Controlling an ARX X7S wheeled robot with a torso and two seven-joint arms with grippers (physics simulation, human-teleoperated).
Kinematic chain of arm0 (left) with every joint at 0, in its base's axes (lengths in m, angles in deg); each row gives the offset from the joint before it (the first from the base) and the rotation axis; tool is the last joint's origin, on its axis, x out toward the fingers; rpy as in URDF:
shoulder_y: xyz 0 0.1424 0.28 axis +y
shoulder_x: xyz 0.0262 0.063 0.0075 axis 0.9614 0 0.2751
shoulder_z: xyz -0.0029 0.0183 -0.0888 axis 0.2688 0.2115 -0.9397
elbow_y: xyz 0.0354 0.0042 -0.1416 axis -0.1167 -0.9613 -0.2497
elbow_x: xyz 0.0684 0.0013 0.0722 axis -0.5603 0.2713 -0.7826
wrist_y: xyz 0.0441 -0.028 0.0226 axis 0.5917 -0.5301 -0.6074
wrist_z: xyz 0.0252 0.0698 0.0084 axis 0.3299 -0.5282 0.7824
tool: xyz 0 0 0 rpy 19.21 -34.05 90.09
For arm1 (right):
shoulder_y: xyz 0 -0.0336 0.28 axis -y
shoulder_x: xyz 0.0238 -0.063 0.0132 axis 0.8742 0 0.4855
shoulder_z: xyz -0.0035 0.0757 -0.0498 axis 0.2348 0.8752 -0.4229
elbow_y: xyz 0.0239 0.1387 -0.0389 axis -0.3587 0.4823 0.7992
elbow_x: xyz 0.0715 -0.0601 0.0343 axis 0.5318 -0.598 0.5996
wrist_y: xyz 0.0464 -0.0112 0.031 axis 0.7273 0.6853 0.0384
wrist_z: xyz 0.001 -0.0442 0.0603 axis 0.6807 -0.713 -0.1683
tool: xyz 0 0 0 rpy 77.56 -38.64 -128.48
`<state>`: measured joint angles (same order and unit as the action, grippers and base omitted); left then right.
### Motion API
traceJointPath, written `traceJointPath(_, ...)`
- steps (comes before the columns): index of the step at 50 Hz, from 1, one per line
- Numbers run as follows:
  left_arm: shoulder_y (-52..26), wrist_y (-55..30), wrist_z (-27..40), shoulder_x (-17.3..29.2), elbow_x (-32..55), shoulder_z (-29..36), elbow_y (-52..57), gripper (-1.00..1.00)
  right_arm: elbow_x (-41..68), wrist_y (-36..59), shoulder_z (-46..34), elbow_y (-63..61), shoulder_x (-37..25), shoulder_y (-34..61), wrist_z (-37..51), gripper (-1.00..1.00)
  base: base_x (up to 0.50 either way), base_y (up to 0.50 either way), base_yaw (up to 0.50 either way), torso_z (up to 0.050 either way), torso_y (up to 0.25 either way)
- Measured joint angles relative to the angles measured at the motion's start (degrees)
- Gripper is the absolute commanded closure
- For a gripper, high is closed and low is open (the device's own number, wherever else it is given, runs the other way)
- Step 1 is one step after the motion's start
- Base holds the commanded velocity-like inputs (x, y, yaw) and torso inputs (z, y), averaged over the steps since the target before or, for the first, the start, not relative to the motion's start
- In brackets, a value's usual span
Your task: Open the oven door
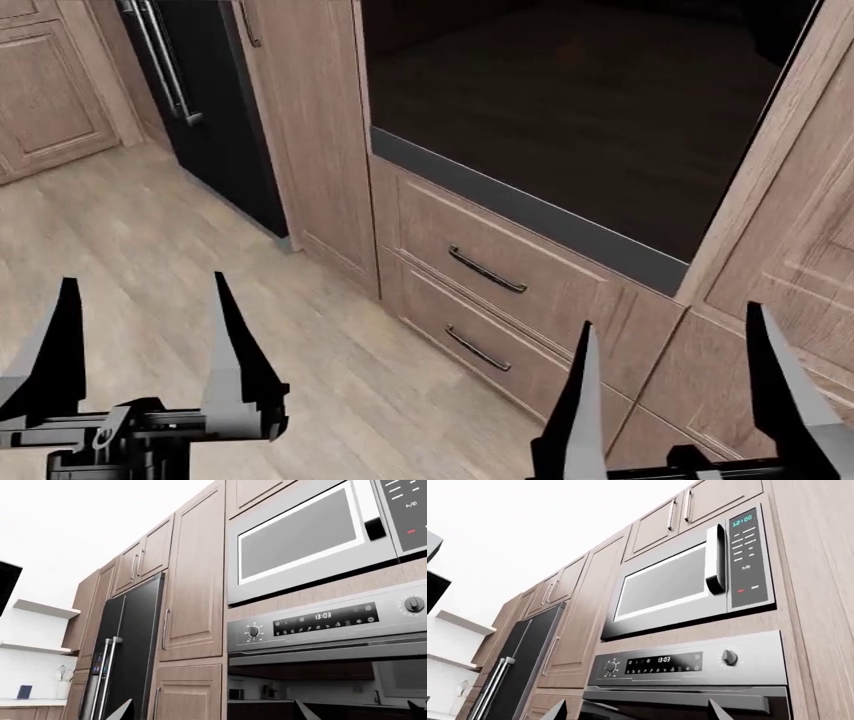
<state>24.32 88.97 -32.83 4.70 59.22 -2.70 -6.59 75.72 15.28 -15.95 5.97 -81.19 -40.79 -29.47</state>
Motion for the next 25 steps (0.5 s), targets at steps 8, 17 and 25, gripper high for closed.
traceJointPath(8, 0.0, 0.1, 0.2, 0.2, 0.0, 0.1, 0.0, -1.0, 0.1, 0.2, -0.2, 0.0, -0.2, 0.0, 0.0, -1.0, 0.0, 0.0, 0.0, 0.0, 0.0)
traceJointPath(17, -0.1, 0.1, 0.4, 0.4, 0.0, 0.2, -0.1, -1.0, 0.3, 0.6, -0.6, -0.1, -0.4, 0.0, 0.0, -1.0, 0.18, -0.2, 0.0, 0.0, 0.0)
traceJointPath(25, -0.1, 0.1, 0.6, 0.5, 0.0, 0.3, -0.1, -1.0, 0.5, 0.7, -0.7, -0.2, -0.6, 0.0, 0.1, -1.0, 0.29, -0.33, 0.0, 0.0, 0.0)
